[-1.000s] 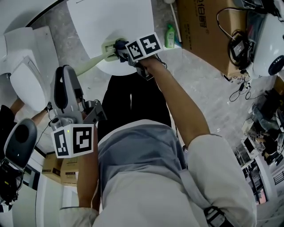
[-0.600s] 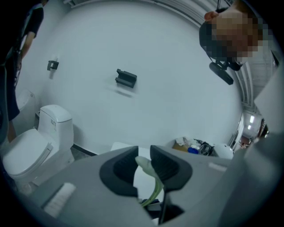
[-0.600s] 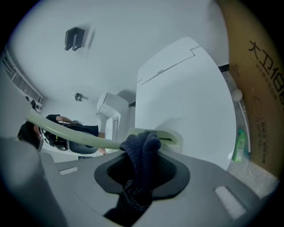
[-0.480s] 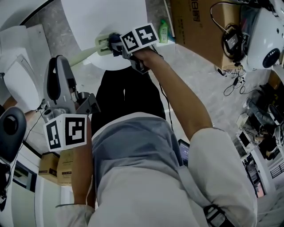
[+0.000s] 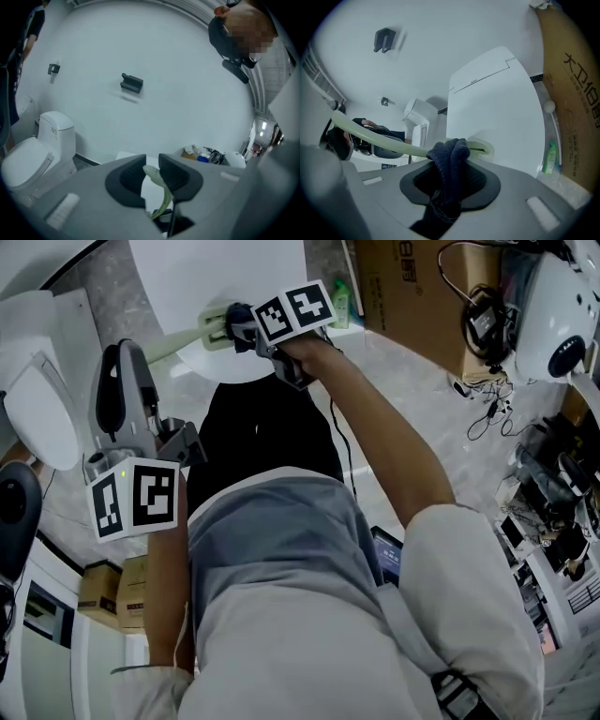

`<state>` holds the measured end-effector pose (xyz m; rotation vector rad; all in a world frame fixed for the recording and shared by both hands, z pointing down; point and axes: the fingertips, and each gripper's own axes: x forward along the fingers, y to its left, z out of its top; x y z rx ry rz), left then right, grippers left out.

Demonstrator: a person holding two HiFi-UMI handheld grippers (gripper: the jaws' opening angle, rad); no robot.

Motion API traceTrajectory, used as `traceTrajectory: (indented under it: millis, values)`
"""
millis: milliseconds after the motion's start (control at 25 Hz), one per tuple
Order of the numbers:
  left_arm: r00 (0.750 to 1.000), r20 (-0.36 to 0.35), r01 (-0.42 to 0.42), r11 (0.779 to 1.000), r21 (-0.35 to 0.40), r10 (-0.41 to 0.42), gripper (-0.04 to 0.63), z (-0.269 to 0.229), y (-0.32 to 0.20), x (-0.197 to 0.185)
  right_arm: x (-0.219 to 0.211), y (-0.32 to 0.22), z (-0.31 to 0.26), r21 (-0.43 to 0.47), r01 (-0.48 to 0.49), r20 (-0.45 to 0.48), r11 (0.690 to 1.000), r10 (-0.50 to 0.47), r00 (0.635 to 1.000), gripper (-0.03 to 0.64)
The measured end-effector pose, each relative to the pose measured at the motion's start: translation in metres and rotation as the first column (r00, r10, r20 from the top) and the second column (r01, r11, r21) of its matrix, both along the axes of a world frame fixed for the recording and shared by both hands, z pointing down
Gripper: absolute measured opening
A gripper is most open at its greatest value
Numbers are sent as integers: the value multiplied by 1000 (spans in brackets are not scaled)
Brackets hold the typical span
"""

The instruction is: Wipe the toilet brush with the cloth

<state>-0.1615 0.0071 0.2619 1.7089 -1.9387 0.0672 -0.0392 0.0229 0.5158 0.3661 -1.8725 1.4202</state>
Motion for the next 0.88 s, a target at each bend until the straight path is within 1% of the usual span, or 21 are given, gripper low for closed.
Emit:
traceTrajectory:
  millis: [440,720,880]
  values:
    - [1000,0,-7,1000,12,7,0,-2,-3,2,0,-4,-30,58,31,24,998,-33,999,95]
    - [1000,-19,-11,1000,18,11,0,-4,-1,0,-2,-6,-54,84,20,43,996,-23,999,97]
    - [1000,-18,-16,1000,20,17,0,-5,-1,1,-3,-6,-67,93,14,53,996,-19,998,97]
